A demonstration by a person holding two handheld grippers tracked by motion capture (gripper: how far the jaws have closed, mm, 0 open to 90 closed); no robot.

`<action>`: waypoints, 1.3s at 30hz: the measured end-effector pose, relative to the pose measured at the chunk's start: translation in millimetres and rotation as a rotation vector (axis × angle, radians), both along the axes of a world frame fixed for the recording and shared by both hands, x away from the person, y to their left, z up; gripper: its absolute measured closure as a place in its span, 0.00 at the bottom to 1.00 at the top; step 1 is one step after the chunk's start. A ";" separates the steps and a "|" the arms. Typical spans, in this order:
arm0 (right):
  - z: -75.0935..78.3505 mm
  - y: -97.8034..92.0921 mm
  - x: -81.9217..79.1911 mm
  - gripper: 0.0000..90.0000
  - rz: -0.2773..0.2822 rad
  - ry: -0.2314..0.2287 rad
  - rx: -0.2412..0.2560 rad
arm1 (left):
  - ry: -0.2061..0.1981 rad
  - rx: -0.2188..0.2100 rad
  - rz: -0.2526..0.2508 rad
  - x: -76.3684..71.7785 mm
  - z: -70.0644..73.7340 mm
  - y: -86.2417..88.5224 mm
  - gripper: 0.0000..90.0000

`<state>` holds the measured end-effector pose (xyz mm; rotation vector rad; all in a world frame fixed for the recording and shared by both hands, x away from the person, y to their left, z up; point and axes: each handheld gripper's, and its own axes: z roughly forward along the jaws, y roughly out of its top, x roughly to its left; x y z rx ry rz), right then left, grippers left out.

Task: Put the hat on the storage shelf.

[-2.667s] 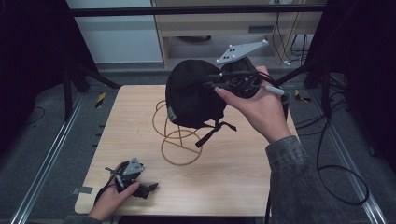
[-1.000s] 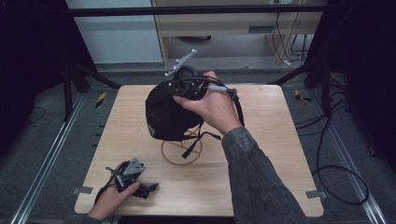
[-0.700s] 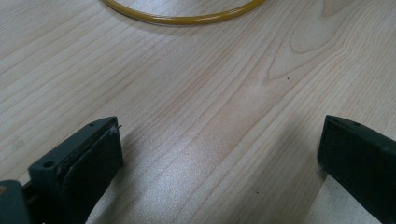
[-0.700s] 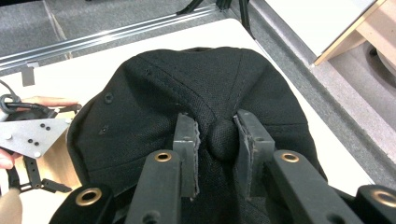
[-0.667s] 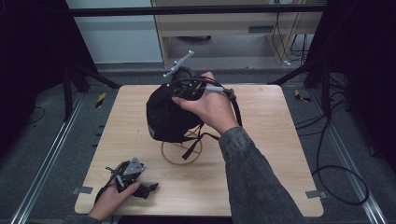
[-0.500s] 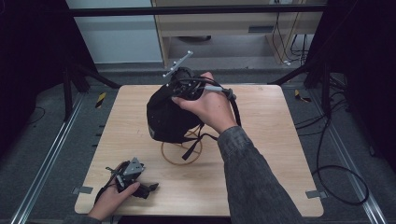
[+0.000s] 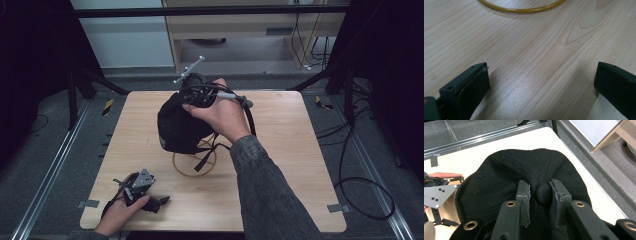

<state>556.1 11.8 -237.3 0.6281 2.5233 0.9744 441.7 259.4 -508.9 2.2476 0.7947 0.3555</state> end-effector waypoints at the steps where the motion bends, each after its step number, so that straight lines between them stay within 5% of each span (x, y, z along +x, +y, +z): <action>1: -0.2 -0.1 0.1 0.79 -0.001 0.000 0.001 | 0.000 0.000 0.000 0.0 0.0 0.0 0.00; 39: 2.1 -11.8 -7.2 0.71 -0.014 0.007 0.046 | 0.000 0.000 0.000 0.0 0.0 0.0 0.00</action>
